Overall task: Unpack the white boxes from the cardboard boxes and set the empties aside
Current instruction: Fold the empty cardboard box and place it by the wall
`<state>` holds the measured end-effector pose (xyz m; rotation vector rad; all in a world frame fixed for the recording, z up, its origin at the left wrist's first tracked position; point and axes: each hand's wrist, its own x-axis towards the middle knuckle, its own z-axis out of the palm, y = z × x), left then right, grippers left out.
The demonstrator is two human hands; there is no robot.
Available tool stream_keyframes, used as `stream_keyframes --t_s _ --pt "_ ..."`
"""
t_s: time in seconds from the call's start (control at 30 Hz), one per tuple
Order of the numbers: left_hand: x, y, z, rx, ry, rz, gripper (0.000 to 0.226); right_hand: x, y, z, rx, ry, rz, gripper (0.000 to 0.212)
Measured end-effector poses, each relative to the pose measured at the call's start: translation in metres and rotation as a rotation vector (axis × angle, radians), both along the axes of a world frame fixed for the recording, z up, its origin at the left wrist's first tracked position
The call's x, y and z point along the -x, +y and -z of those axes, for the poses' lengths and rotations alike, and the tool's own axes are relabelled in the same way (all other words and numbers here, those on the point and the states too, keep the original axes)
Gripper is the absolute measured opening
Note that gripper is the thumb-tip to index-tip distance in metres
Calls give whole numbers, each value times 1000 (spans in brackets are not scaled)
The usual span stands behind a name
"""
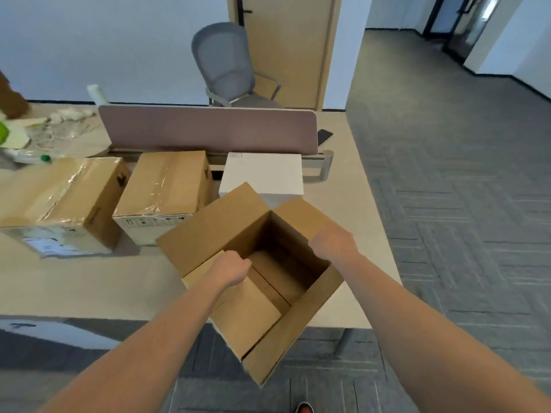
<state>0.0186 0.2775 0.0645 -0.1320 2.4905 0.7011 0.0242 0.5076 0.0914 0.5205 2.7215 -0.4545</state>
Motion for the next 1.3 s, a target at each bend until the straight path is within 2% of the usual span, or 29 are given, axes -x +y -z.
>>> stream_keyframes --t_s 0.1,0.27,0.37,0.47,0.57,0.7,0.8,0.9,1.0,1.07,1.2,1.3 --pt "1 13 1 7 64 -41 29 22 12 9 50 -75 -55 24" --pt "10 32 -3 57 161 -59 31 50 22 27 74 -143 -89 17" --pt "20 40 -2 86 145 -49 32 78 32 44 28 -198 -106 50" --pt "29 47 -1 100 148 -45 31 96 43 53 71 -209 42 68" --pt "35 56 1 81 143 -34 28 106 52 61 114 -212 118 68" --pt "43 60 8 49 149 -28 27 121 62 83 192 -209 113 75" --pt "42 60 11 36 151 -28 22 114 60 67 174 -121 102 56" --pt "41 57 7 40 175 -35 24 103 56 40 17 28 54 29" --pt "40 51 -4 41 219 -66 19 94 51 17 -96 178 -48 20" --pt "37 44 -11 53 237 -85 17 87 44 3 -100 222 -120 21" --pt "25 26 -21 74 239 -125 23 69 18 -19 -2 177 -217 15" --pt "10 9 -23 75 227 -164 22 52 -6 -18 37 75 -284 14"
